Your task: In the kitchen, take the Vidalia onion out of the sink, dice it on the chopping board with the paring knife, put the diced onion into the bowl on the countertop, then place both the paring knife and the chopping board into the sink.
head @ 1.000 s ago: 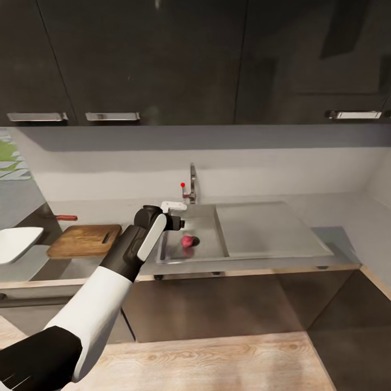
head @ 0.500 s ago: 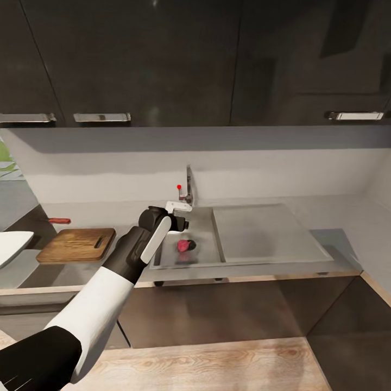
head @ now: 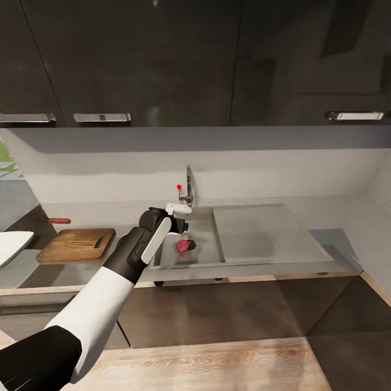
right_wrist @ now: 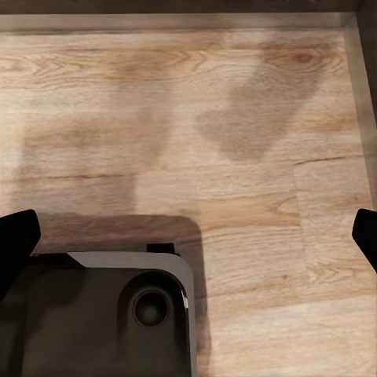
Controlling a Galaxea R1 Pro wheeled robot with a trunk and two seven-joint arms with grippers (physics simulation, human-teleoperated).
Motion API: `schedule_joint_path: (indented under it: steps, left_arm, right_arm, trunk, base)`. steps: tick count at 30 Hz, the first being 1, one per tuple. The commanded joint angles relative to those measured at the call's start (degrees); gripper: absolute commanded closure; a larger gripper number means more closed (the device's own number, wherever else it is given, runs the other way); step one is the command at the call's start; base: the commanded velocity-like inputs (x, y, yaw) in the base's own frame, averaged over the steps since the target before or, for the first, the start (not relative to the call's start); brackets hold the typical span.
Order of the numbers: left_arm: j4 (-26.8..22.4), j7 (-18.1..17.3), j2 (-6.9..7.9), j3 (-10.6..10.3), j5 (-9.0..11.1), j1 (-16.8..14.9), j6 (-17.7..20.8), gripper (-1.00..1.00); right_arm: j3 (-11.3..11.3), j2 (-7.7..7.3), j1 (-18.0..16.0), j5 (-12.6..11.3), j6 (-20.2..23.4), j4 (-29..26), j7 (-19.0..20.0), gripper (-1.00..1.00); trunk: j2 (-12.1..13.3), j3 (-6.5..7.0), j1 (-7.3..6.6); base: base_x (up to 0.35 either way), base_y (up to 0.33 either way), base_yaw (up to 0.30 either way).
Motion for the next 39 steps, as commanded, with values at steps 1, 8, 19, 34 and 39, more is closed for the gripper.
schedule_joint_path:
  steps: [1,8,19,34,39]
  left_arm:
    - [0.0,0.58,0.0,-0.09,0.61,-0.06,0.13,-1.0]
    - [0.04,0.51,-0.07,-0.1,0.77,-0.02,0.13,-1.0]
    - [-0.02,0.33,-0.04,-0.05,2.67,-0.04,0.11,-1.0]
    - [0.54,0.31,0.37,0.02,10.82,-0.01,-4.66,-1.0]
    - [0.77,0.31,0.47,0.02,10.89,-0.01,-4.82,-1.0]
  right_arm:
    - [-0.17,0.02,-0.04,0.61,-0.12,0.03,-0.47,-1.0]
    - [-0.16,0.02,-0.04,0.61,-0.12,0.03,-0.46,-1.0]
    - [-0.15,0.02,-0.04,0.61,-0.12,0.03,-0.46,-1.0]
    - [-0.15,0.02,-0.04,0.61,-0.12,0.07,-0.45,-1.0]
    - [-0.15,0.02,-0.04,0.61,-0.12,0.1,-0.46,-1.0]
  trunk:
    - [-0.12,-0.12,0.03]
    - [-0.12,-0.19,0.03]
    - [-0.12,-0.96,0.03]
    - [-0.12,-1.92,0.03]
    - [-0.12,-1.97,0.03]
  base:
    - [0.0,0.0,0.0]
    - [0.0,0.0,0.0]
    - [0.0,0.0,0.0]
    - [0.0,0.0,0.0]
    - [0.039,0.007,0.0]
